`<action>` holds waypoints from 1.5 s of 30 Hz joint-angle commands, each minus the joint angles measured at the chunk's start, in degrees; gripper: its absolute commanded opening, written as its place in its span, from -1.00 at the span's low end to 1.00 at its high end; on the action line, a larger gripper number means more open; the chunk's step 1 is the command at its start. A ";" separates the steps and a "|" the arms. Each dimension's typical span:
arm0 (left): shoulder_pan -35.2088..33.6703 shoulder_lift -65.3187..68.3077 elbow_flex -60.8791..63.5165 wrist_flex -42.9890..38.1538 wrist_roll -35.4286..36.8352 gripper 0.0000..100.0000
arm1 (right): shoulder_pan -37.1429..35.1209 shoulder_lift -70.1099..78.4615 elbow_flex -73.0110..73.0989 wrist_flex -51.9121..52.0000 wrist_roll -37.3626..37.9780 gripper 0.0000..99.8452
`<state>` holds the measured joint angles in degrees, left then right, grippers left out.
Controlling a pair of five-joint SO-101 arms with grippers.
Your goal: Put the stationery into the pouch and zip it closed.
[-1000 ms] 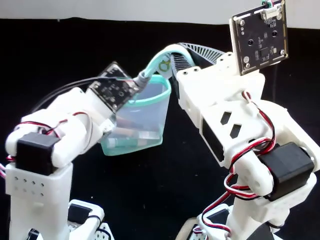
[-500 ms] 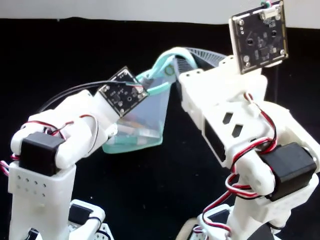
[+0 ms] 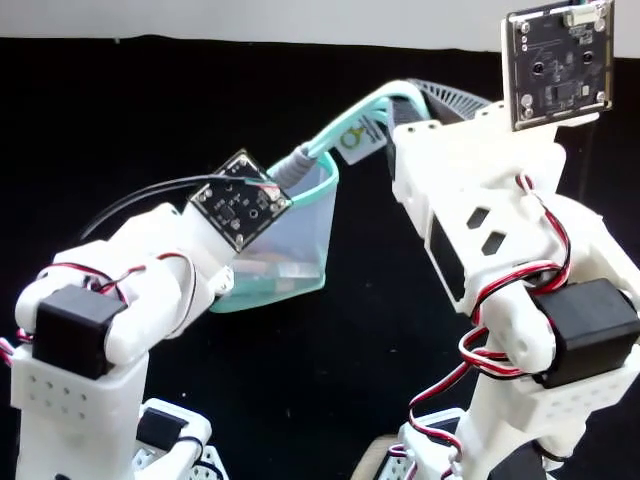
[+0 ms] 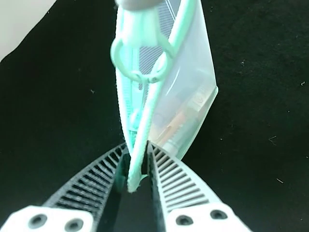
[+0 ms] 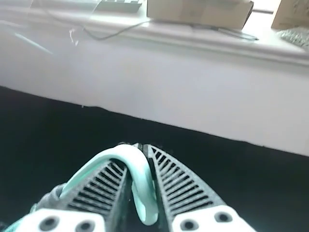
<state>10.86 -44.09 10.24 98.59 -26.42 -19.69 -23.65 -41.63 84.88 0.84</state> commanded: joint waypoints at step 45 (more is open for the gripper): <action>-6.46 0.48 3.30 1.05 0.70 -0.99 | 46.20 -1.80 43.47 -33.36 0.00 -0.98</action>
<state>6.29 -44.18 12.53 98.51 -26.42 21.27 -24.26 2.51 52.79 1.01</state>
